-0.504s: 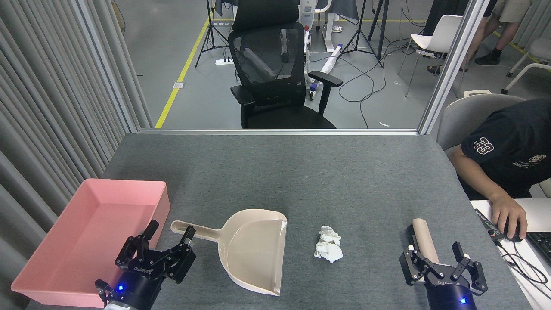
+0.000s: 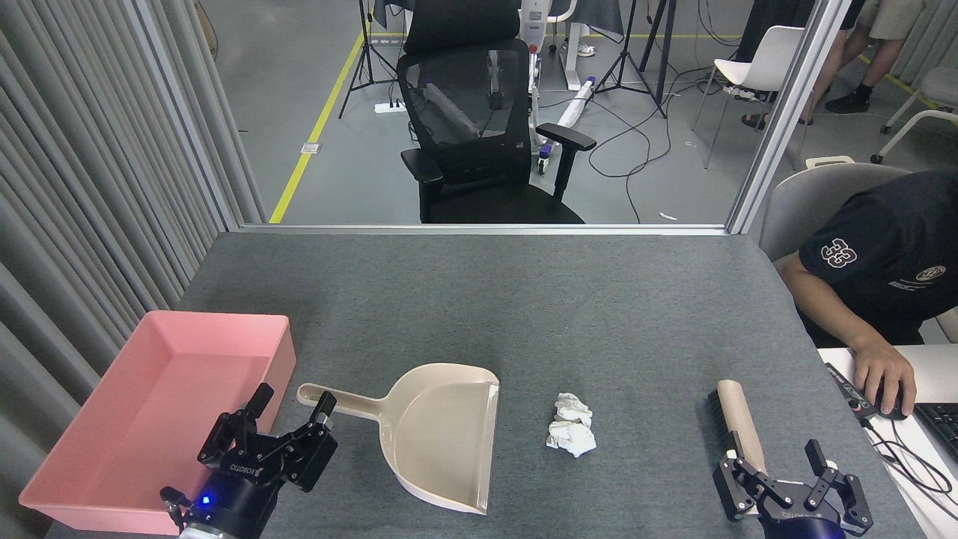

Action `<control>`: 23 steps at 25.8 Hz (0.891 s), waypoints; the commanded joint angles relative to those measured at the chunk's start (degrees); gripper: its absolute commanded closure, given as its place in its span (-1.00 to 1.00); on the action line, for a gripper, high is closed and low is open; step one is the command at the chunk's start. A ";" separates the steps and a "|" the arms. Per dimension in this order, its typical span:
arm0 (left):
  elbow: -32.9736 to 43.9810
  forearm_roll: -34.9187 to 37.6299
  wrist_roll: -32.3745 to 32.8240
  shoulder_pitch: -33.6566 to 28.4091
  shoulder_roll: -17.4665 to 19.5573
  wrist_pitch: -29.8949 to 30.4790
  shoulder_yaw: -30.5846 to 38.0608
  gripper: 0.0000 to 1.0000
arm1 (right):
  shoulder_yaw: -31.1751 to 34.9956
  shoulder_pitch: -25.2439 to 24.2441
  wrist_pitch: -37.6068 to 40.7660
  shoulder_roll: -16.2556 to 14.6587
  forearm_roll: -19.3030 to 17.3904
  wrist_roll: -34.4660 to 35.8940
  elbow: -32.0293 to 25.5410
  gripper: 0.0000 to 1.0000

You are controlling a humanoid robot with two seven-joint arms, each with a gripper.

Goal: Sweep and dump garbage into bin
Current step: 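Grasp the beige dustpan handle with left gripper, brush handle with right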

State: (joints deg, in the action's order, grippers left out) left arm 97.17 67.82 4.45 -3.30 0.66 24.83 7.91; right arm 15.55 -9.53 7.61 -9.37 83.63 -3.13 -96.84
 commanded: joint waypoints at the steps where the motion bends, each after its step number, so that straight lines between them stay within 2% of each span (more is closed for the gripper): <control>1: -0.57 -4.18 5.30 0.49 -1.10 -0.84 -0.44 -0.98 | 0.45 -2.51 1.35 -1.36 -0.23 -0.04 -0.19 -0.98; 6: -3.30 -20.53 8.12 1.81 -6.02 -4.53 -0.44 -0.98 | 2.47 -4.01 3.11 -1.27 -0.49 0.14 -0.37 -0.98; 9: -3.56 -28.18 8.20 1.90 -6.02 -6.81 -0.96 -0.98 | 5.81 -4.89 5.57 -1.01 -0.58 0.31 -0.72 -0.98; 12: -3.56 -33.72 8.12 1.98 -6.02 -12.70 -3.07 -0.98 | 9.59 -5.59 8.82 -0.74 -0.58 0.40 -0.72 -0.98; 23: -4.53 -38.11 8.03 1.72 -5.93 -16.39 -5.62 -0.98 | 11.00 -7.52 11.46 0.49 -0.49 2.16 0.07 -0.98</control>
State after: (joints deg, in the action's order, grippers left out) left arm 93.05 31.15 12.74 -1.57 -5.27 9.72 3.09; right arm 26.58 -16.76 18.99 -8.99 83.06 -1.29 -97.01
